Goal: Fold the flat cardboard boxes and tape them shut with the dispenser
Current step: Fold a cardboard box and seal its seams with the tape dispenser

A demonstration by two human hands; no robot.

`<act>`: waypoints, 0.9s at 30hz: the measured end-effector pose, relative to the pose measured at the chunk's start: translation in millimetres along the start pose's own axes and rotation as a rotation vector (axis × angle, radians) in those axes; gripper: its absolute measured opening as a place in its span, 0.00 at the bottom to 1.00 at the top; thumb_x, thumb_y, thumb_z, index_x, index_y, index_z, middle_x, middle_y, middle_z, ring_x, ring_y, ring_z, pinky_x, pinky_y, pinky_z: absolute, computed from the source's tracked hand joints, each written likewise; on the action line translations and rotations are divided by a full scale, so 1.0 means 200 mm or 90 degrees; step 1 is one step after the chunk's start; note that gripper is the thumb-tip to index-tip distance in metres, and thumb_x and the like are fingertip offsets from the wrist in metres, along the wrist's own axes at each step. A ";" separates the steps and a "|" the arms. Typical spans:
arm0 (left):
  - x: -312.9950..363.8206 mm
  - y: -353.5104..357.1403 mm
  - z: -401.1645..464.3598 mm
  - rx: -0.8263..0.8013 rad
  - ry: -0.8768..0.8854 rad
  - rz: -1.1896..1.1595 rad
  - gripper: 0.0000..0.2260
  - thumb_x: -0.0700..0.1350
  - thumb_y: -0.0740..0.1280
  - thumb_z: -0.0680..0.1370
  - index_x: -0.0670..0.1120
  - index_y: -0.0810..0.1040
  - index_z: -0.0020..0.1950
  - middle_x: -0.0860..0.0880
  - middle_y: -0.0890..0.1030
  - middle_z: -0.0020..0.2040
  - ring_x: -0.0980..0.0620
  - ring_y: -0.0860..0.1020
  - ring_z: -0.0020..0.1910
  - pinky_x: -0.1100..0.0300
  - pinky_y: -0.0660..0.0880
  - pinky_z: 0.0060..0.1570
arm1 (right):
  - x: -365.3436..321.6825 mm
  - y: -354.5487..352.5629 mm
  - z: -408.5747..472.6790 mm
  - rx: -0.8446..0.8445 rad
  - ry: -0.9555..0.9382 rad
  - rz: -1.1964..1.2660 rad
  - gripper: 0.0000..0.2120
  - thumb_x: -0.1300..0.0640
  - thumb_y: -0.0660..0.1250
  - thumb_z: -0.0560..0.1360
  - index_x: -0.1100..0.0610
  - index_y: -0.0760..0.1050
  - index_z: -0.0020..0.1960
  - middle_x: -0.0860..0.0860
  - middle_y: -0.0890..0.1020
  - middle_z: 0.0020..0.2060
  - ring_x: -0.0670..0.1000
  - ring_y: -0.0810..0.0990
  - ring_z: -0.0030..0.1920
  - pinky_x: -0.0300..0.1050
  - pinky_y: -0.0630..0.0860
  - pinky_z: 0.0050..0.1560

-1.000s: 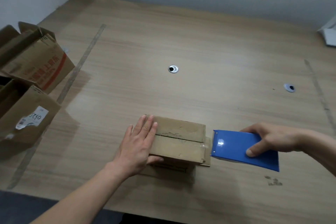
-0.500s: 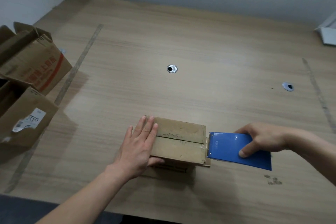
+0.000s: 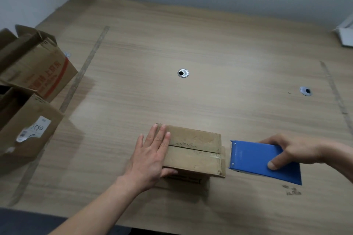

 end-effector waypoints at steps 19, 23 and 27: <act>0.02 0.00 0.00 0.013 0.003 -0.020 0.51 0.75 0.59 0.67 0.40 0.58 0.78 0.40 0.56 0.80 0.40 0.51 0.79 0.36 0.66 0.65 | -0.21 0.05 0.12 0.037 0.122 -0.192 0.16 0.48 0.78 0.69 0.52 0.82 0.54 0.47 0.87 0.46 0.49 0.86 0.47 0.49 0.83 0.52; 0.02 0.00 0.01 0.020 0.011 -0.037 0.51 0.74 0.58 0.67 0.39 0.59 0.77 0.39 0.56 0.80 0.38 0.53 0.78 0.38 0.66 0.67 | -0.33 0.09 0.16 0.055 0.133 -0.232 0.17 0.47 0.78 0.67 0.54 0.81 0.50 0.50 0.86 0.45 0.52 0.85 0.47 0.53 0.83 0.53; 0.03 0.00 0.01 0.020 0.015 -0.050 0.50 0.74 0.59 0.67 0.40 0.60 0.78 0.38 0.55 0.80 0.36 0.54 0.78 0.40 0.70 0.67 | -0.38 0.27 0.29 0.093 0.156 -0.245 0.15 0.50 0.78 0.68 0.55 0.73 0.44 0.50 0.80 0.39 0.52 0.83 0.41 0.46 0.80 0.35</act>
Point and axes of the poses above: each hand's wrist, its own z-axis towards the middle knuckle, its own y-axis out of the palm, x = y × z, the point moved 6 cm from there along z, towards the middle knuckle
